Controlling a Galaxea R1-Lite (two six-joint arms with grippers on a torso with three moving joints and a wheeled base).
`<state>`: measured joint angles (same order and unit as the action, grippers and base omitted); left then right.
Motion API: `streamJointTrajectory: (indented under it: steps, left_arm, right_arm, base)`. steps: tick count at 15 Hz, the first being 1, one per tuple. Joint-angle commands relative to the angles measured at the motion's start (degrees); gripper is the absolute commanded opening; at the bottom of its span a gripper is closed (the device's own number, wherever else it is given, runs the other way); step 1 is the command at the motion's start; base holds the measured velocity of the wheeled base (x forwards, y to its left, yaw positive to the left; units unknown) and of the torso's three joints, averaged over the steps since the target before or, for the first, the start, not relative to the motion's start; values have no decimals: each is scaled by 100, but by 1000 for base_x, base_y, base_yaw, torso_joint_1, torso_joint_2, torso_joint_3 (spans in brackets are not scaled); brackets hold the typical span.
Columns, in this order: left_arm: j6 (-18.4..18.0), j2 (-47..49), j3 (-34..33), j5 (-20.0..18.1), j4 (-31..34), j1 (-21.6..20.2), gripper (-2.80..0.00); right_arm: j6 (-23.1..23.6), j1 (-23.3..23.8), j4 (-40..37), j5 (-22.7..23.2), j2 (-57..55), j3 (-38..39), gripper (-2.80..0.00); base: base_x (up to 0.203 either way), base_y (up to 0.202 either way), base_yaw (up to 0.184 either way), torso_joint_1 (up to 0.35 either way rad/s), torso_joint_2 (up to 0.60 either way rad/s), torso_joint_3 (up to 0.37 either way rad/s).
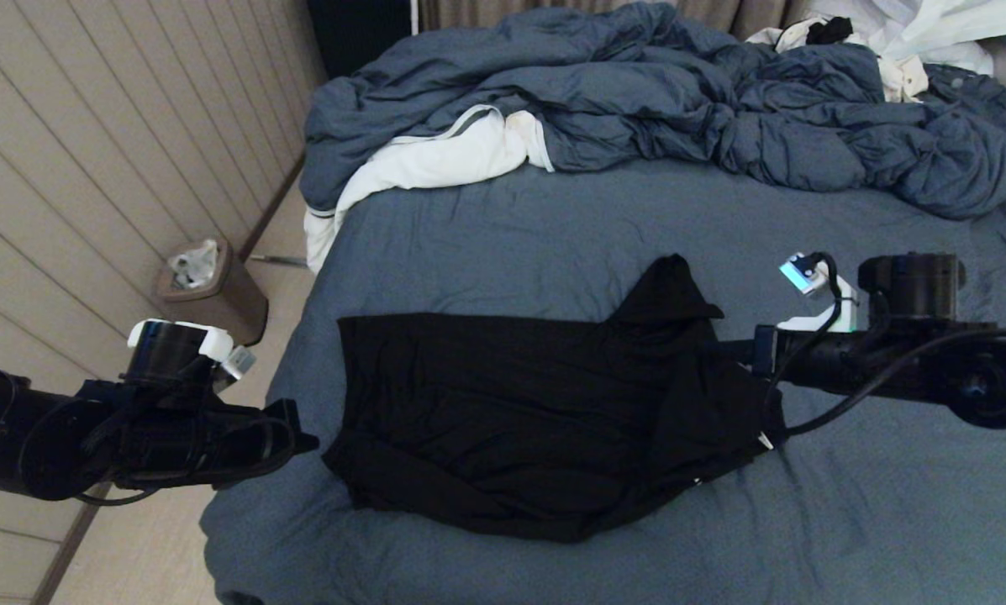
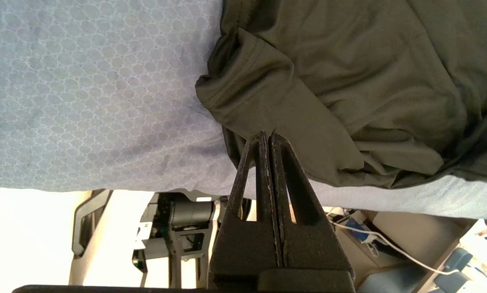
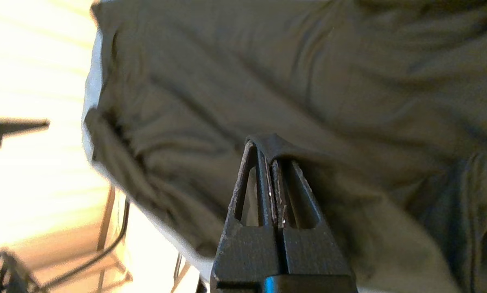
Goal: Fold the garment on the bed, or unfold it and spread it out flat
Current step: Fold the black T-shirt
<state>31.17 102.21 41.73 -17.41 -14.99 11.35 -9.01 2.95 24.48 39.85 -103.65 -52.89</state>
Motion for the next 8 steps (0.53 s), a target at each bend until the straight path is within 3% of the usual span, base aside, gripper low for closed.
streamJointTrajectory:
  steps: [1, 8]
  left_arm:
    - [21, -25, -7, -8, -12, -1, -280]
    - [29, -69, -33, -17, -30, -1, -280]
  right_arm:
    - [-110, -99, -145, -175, -239, -492, -280]
    - [-663, -228, -556, -722, -928, -1858, -280]
  base:
    - [0, 0, 0, 0, 0, 0]
    - [0, 0, 0, 0, 0, 0]
